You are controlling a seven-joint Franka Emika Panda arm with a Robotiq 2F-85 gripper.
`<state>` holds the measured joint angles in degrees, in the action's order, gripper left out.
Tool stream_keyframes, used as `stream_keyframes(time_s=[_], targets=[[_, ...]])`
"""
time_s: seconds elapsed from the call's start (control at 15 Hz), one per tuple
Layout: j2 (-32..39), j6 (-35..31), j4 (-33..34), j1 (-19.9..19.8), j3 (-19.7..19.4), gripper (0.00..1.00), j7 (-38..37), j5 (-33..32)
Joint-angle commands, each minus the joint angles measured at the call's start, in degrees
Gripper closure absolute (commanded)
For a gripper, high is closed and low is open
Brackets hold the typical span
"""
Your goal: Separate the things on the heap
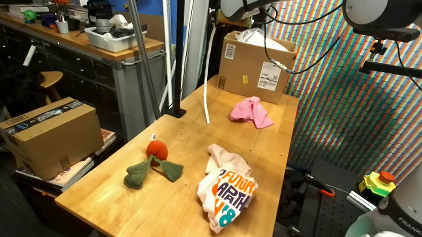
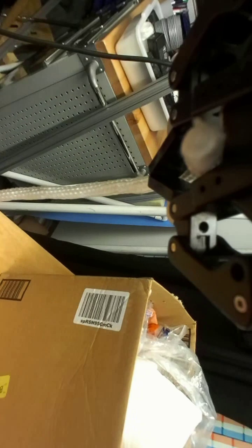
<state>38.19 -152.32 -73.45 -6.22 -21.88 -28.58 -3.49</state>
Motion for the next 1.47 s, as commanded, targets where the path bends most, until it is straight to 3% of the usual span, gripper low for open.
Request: stream_keyframes(time_s=[0.0,0.33,0.87,1.4], targets=[[1.8,-1.1,2.1,0.9,-1.0,0.97,-1.6,-0.8],[2.1,-1.1,-1.1,1.5,0.8,0.97,0.7,-0.6],[2.0,-0.8,-9.2,0.3,7.8,0.97,8.7,0.9],[0.6,-0.3,-18.3,-1.2,11.2,0.97,16.6,1.6]])
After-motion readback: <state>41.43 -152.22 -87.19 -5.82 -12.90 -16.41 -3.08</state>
